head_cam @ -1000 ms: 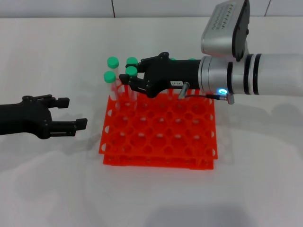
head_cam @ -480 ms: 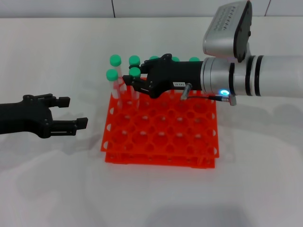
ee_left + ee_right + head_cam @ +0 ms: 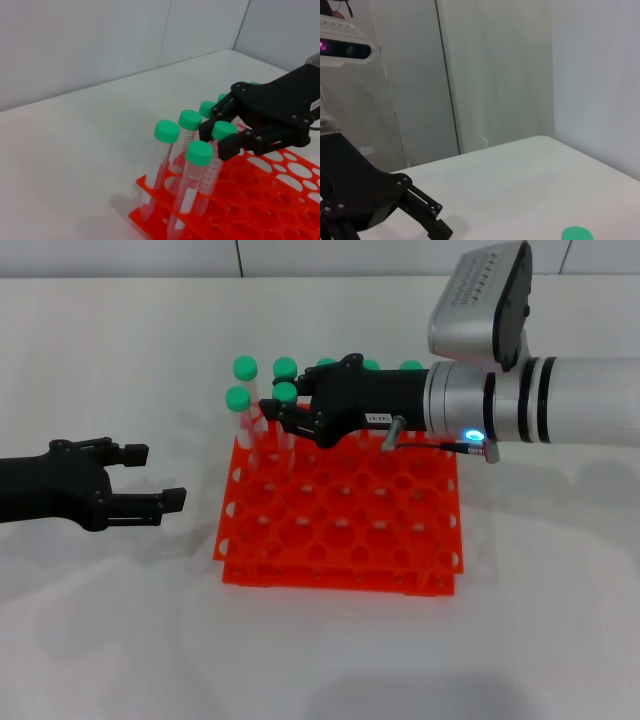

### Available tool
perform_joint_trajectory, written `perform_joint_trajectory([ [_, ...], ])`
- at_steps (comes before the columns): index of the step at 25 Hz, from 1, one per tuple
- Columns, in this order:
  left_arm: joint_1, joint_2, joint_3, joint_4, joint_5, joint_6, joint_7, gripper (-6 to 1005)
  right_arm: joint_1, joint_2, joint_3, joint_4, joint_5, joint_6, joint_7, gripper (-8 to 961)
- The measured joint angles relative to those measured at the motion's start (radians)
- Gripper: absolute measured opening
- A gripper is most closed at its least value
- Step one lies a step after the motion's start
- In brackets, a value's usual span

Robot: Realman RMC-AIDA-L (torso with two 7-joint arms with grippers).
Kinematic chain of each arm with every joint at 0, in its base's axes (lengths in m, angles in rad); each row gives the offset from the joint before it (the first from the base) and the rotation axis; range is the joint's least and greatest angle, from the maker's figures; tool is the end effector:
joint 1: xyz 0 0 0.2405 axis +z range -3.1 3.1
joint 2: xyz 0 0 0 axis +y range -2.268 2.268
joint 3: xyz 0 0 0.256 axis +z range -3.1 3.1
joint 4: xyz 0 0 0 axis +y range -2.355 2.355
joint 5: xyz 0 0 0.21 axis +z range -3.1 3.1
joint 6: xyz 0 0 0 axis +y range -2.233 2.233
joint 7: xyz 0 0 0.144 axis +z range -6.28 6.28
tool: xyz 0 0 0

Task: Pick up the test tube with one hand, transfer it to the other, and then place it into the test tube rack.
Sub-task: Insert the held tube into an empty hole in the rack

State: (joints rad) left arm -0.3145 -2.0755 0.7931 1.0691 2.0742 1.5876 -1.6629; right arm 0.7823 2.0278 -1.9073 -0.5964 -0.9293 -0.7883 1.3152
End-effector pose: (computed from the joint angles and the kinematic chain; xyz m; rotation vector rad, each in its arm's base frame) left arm -0.2934 0.2998 0.0516 -2.6417 -0.7794 -0.3869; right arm 0.1267 0.3879 -0.1072 -2.7438 0.3710 0.6458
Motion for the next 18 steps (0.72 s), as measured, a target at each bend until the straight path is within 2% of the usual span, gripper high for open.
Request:
perform_joint_trajectory([
  [18,0.0,0.0,0.0,0.0,0.002,0.0,0.0,866,0.0,0.0,-0.01,-0.007,0.0,-0.005,0.001,299],
])
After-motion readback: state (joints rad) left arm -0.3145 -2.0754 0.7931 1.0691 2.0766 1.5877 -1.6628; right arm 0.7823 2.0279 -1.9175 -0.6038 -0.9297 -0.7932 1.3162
